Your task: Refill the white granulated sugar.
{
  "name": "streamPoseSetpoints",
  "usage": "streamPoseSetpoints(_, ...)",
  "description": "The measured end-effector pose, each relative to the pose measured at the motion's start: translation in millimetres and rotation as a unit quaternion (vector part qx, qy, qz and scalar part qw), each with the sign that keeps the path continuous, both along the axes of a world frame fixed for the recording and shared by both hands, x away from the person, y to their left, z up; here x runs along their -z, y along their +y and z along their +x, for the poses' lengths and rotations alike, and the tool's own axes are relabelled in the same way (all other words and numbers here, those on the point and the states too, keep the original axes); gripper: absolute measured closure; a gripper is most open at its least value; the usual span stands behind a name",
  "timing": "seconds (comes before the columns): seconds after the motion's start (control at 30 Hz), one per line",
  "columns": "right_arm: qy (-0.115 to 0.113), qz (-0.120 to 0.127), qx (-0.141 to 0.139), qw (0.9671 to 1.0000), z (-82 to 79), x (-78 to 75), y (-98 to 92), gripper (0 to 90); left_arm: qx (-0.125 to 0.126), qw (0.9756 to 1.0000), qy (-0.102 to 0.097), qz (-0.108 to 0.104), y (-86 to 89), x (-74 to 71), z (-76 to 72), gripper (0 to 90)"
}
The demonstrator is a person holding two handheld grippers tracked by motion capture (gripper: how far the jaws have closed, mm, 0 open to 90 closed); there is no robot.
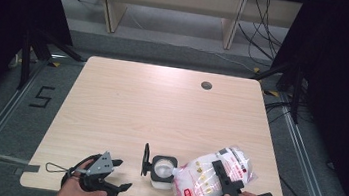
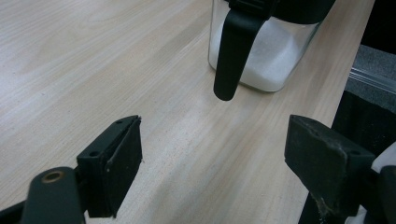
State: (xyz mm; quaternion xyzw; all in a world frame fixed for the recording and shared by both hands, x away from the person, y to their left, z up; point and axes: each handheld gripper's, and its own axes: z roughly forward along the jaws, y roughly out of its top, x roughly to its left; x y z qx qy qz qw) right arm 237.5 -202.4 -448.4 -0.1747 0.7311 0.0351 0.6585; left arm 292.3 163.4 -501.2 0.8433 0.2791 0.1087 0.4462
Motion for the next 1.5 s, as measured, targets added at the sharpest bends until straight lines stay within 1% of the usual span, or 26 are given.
streamPoseSetpoints(0.03,-0.005,-0.009,-0.005,0.9999,0.8,-0.9,-0.2,55.3,0.001,1.0,0.0,0.001,0.1,0.0,0.0,18.6)
streamPoseSetpoints(0.1,-0.001,0.0,0.002,1.0,-0.4,-0.1,0.1,55.3,0.003,1.0,0.0,0.002,0.2,-0.3,0.1,18.6)
streamPoseSetpoints(0.17,-0.003,-0.008,-0.004,1.0,0.2,-1.2,-0.1,55.3,0.001,1.0,0.001,0.002,0.2,-0.3,0.2,18.6)
streamPoseSetpoints(0.3,-0.013,-0.008,-0.011,0.9998,-0.2,-1.5,0.7,55.3,0.002,1.0,0.001,0.002,0.3,-0.3,0.1,18.6)
streamPoseSetpoints(0.37,-0.004,-0.01,-0.001,0.9999,-0.5,-2.5,1.0,55.3,0.001,1.0,0.002,-0.001,0.0,-0.2,-0.1,18.6)
streamPoseSetpoints(0.4,-0.001,-0.001,0.004,1.0,-1.3,-1.3,0.9,55.4,0.001,1.0,0.002,-0.001,0.0,-0.3,-0.2,18.6)
streamPoseSetpoints(0.43,0.0,-0.007,0.01,0.9999,-2.5,-2.1,0.2,55.3,0.004,1.0,0.004,0.0,0.3,-0.6,0.0,18.6)
streamPoseSetpoints(0.5,-0.008,-0.025,-0.002,0.9996,-1.0,-5.1,0.7,55.4,0.002,1.0,0.005,-0.001,0.1,-0.7,-0.1,18.6)
streamPoseSetpoints(0.57,-0.012,-0.022,-0.006,0.9997,-0.5,-4.5,0.6,55.4,0.001,1.0,0.003,-0.005,-0.3,-0.1,-0.4,18.6)
streamPoseSetpoints(0.6,-0.008,-0.023,-0.002,0.9997,-1.3,-4.9,0.6,55.4,0.003,1.0,-0.001,0.008,1.3,-0.8,0.7,18.6)
streamPoseSetpoints(0.67,-0.007,-0.022,-0.001,0.9997,-1.4,-4.8,0.6,55.4,0.003,0.9999,-0.001,0.013,1.6,-1.3,0.9,18.6)
streamPoseSetpoints(0.73,-0.005,-0.014,0.0,0.9999,-1.5,-2.9,0.8,55.4,0.003,0.9999,-0.003,0.011,1.3,-0.8,0.8,18.6)
streamPoseSetpoints(0.77,-0.003,-0.007,0.003,1.0,-2.2,-1.8,0.7,55.4,0.002,1.0,0.0,0.002,0.6,-0.6,0.0,18.6)
streamPoseSetpoints(0.83,-0.005,-0.011,-0.001,0.9999,-1.6,-2.6,1.1,55.4,0.003,0.9999,-0.002,0.013,1.5,-1.1,0.8,18.6)
streamPoseSetpoints(0.93,-0.015,-0.02,-0.014,0.9996,-0.8,-4.0,2.0,55.4,0.003,0.9999,-0.001,0.013,1.7,-1.3,0.7,18.6)
streamPoseSetpoints(0.97,-0.01,-0.01,-0.005,0.9999,-2.0,-1.9,0.9,55.4,0.003,0.9999,-0.002,0.013,1.6,-1.2,0.8,18.6)
streamPoseSetpoints(1.0,-0.01,-0.01,-0.004,0.9999,-1.9,-2.1,1.3,55.4,0.003,0.9999,-0.001,0.014,1.6,-1.2,0.9,18.6)
streamPoseSetpoints(1.03,-0.013,-0.012,-0.006,0.9998,-1.9,-2.5,1.6,55.4,0.001,1.0,0.004,-0.004,-0.1,-0.3,-0.2,18.6)
streamPoseSetpoints(1.07,-0.012,-0.014,-0.007,0.9998,-2.0,-2.6,1.7,55.4,0.004,1.0,0.001,0.003,0.7,-0.6,0.2,18.6)
streamPoseSetpoints(1.13,-0.011,-0.015,-0.006,0.9998,-2.6,-3.6,2.0,55.4,0.001,1.0,-0.001,0.003,0.6,-0.6,0.2,18.6)
streamPoseSetpoints(1.17,-0.012,-0.016,-0.005,0.9998,-2.6,-3.7,2.0,55.4,0.003,0.9999,-0.001,0.014,1.7,-1.3,0.9,18.6)
streamPoseSetpoints(1.3,-0.011,-0.015,-0.004,0.9998,-3.1,-4.3,1.9,55.4,0.003,0.9999,-0.003,0.011,1.3,-0.8,0.8,18.6)
streamPoseSetpoints(1.37,-0.014,-0.005,-0.002,0.9999,-3.0,-3.4,1.9,55.4,0.002,1.0,0.005,-0.003,0.0,-0.4,-0.2,18.6)
streamPoseSetpoints(1.4,-0.017,-0.015,-0.007,0.9997,-2.5,-4.2,1.8,55.4,0.004,1.0,-0.001,0.008,1.2,-0.8,0.6,18.6)
streamPoseSetpoints(1.43,-0.013,-0.017,-0.002,0.9998,-3.3,-4.4,1.9,55.4,0.003,1.0,0.002,0.002,0.7,-0.8,0.1,18.6)
streamPoseSetpoints(1.5,-0.017,-0.018,-0.007,0.9997,-2.7,-4.0,1.9,55.4,0.002,0.9999,-0.001,0.013,1.5,-1.2,0.8,18.6)
